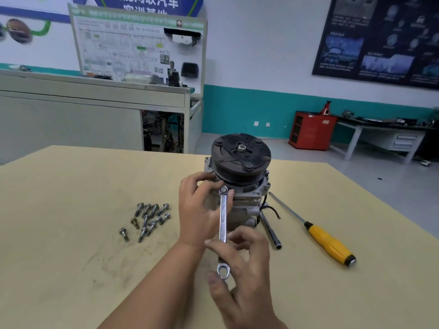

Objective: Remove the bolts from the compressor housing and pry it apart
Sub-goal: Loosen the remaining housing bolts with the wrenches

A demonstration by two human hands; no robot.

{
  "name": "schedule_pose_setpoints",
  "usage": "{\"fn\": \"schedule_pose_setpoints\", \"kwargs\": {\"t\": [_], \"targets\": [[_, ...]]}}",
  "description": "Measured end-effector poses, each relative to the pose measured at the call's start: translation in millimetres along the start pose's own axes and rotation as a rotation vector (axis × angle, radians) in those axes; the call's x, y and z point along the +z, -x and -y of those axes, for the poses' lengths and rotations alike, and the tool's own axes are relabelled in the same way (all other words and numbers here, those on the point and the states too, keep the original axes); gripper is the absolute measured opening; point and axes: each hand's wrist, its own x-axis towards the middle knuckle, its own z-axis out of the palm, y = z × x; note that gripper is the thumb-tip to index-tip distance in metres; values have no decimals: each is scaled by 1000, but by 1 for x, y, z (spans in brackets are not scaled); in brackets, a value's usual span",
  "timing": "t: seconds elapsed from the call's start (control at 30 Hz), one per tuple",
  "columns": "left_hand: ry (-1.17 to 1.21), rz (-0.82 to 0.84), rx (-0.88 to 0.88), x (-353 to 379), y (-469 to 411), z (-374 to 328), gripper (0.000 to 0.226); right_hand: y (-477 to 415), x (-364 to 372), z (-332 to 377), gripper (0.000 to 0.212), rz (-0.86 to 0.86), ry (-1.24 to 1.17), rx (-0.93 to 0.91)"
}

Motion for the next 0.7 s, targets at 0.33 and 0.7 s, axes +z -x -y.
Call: {"fn": "schedule_pose_setpoints", "kwargs": {"t": [0.33,0.7], "targets": [[-19,8,15,-2,-5,-11,26,-10,4,8,37,-204,80,73],[26,83,43,-8,-6,-12,24,-16,-14,7,27,-210,-382,550]]}}
